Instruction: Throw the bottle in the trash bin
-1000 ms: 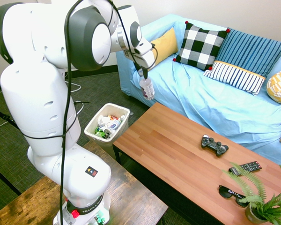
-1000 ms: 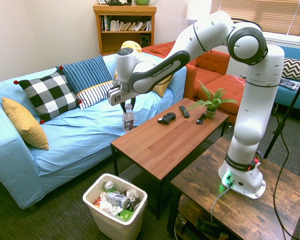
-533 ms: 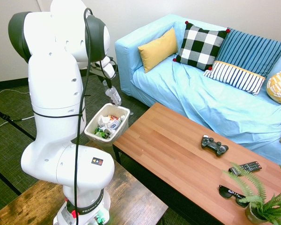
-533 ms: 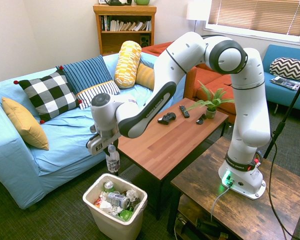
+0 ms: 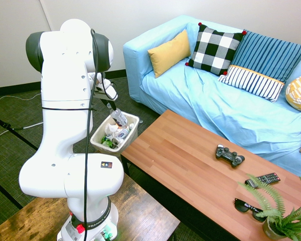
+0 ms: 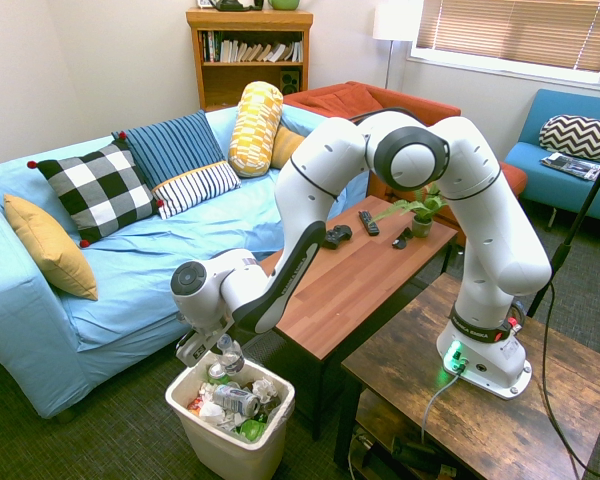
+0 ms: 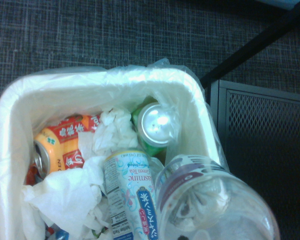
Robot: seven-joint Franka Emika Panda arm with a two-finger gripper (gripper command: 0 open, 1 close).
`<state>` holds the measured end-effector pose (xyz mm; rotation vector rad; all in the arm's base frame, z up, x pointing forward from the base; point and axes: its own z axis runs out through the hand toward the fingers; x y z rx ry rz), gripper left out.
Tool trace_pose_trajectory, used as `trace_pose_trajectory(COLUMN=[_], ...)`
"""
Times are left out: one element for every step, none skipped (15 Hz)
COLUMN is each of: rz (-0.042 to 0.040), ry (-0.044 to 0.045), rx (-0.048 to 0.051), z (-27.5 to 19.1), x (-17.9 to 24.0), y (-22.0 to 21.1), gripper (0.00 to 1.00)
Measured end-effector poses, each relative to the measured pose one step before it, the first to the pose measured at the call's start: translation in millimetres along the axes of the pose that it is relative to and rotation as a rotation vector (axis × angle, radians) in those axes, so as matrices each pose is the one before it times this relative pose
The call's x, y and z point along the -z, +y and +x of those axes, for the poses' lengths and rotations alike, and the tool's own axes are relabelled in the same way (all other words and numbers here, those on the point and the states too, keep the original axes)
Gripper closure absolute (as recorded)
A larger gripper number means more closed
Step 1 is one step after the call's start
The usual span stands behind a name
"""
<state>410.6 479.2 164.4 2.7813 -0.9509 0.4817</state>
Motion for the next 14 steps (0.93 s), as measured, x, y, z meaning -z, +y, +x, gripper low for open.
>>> trace_pose_trajectory(rz=[0.00017,0.00337,0.00362,0.00432,0.00294,0.00206,0.00268,0.00208,0.00133,0.00126,0.00183,0.00189,0.00120,-0.00136], ry=[0.00506,0.00443,0.00452,0.00382,0.00450,0.00478,0.00268,0.00231,0.00158,0.00131,0.00135,0.00131,0.00055,-0.00003], rx=[-0.00190,-0.00209,-0.00104,-0.00143,-0.00139,-0.00356,-0.00566,-0.00439,-0.00289,-0.00209,-0.00229,-0.00274,-0.00420,-0.00504], z=[0.00,0.32,-0.04,-0.03,0.33,1.94,2.85,2.51,1.54,0.95,0.98,1.10,1.40,1.83], x=[-4.54,-1.58,0.30,1.99,2.16,1.48,1.53,1.13,1.00,1.50,1.89,1.81,2.04,2.54], y=[-4.27,-4.00,-3.09,-3.04,-2.48,-2.00,-2.05,-1.63,-1.23,-1.34,-1.51,-1.57,-1.66,-1.90], gripper=[0.00,0.00,0.00,0.00,0.00,0.00,0.00,0.00,0.00,0.00,0.00,0.00,0.00,0.00])
